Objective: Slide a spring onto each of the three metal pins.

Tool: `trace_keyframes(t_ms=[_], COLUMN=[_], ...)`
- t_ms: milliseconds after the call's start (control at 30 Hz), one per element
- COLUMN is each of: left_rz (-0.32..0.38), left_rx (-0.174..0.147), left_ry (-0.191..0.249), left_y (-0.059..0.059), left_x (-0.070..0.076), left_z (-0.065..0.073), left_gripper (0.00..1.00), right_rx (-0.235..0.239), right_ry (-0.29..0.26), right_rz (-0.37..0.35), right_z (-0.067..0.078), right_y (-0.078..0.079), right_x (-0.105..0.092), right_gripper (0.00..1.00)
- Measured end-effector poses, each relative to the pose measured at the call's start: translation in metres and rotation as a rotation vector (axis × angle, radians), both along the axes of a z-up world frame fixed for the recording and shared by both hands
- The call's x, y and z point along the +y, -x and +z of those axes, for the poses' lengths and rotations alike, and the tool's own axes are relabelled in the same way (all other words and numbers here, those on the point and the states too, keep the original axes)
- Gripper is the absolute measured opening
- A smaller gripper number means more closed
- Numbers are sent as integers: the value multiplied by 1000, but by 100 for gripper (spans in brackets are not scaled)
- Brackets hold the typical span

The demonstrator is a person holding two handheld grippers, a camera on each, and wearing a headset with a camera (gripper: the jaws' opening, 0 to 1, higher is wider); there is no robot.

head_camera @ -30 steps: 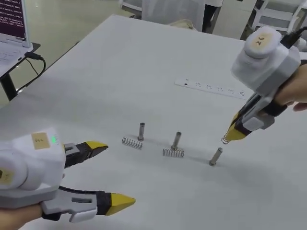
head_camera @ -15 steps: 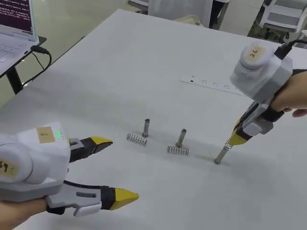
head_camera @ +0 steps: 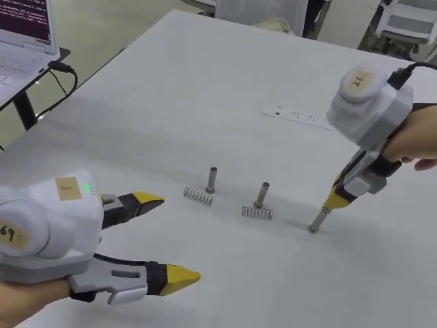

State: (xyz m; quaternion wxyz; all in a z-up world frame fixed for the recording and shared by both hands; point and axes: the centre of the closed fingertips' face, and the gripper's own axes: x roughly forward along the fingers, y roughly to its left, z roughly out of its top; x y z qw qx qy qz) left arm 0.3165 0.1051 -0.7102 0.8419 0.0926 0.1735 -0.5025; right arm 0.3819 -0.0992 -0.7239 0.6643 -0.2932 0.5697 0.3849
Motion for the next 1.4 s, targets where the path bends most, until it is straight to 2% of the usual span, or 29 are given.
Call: trace_keyframes(t_ms=[200,400,700,1400], left_rz=[-1,-7,-7,-9], left_rx=[3,4,4,7], left_ry=[2,1,1,-6], left_y=[0,1,1,1], left_x=[0,-1,-1,-1], left_z=[0,0,0,-1], left_gripper=[67,67,66,64], right_rx=[2,-6,6,27], right_ry=[-3,17,13,22], right_rz=[1,-1,-13,-47], right_z=[2,3,-4,-42], right_y=[1,0,0,3], right_x=[2,-2,-3,-2], right_gripper=[8,8,8,8])
